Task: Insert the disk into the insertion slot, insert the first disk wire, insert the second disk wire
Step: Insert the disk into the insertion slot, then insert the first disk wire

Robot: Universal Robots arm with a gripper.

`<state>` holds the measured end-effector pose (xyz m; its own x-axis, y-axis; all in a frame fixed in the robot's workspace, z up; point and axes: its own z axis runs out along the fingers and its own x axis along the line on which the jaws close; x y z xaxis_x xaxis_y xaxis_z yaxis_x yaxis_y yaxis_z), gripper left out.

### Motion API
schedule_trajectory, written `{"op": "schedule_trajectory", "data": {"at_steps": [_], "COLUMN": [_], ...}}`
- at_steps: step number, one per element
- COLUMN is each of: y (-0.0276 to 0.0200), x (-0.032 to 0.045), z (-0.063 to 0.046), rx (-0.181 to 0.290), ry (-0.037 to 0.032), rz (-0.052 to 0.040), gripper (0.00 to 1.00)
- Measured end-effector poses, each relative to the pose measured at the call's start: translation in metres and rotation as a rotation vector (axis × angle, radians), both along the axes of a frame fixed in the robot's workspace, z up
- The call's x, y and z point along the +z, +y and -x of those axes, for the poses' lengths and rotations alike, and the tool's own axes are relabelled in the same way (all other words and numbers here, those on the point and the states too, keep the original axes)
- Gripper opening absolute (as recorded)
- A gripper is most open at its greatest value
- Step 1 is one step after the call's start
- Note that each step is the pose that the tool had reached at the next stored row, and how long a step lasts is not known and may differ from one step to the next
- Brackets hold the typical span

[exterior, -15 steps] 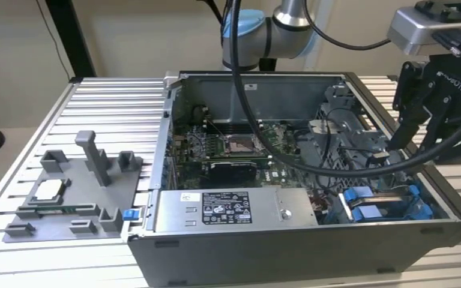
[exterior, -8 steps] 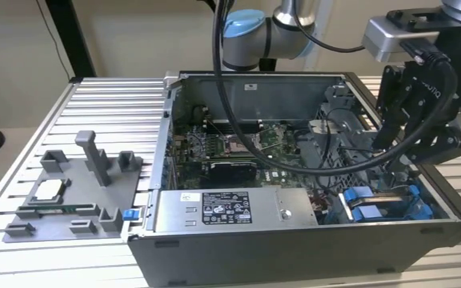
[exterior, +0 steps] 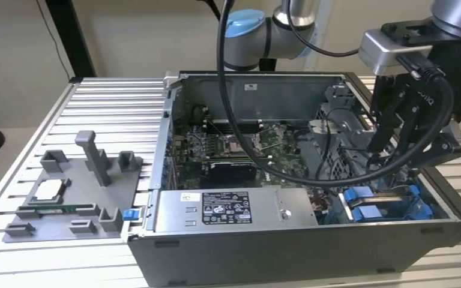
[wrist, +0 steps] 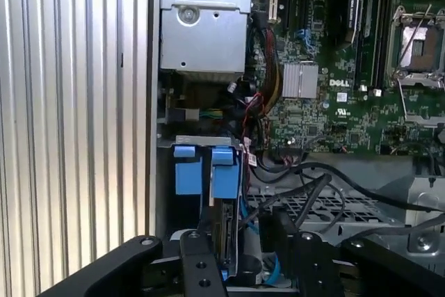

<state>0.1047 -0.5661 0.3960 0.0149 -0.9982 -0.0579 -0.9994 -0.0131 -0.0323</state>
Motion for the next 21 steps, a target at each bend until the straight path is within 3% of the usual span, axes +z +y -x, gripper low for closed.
{"op": "schedule_trajectory", "data": {"at_steps": [3, 8, 21], "y": [0.0020, 0.0029, 0.0032], "x": [-0.0010, -0.0030, -0.0057], "z": [-0.0006, -0.0024, -0.0049], "rx": [0.001, 0.008, 0.016], "ry": [-0.0004, -0.0030, -0.0079], "rz": [-0.0199, -0.0433, -0.0651], "gripper": [1.00, 1.00, 1.00]}}
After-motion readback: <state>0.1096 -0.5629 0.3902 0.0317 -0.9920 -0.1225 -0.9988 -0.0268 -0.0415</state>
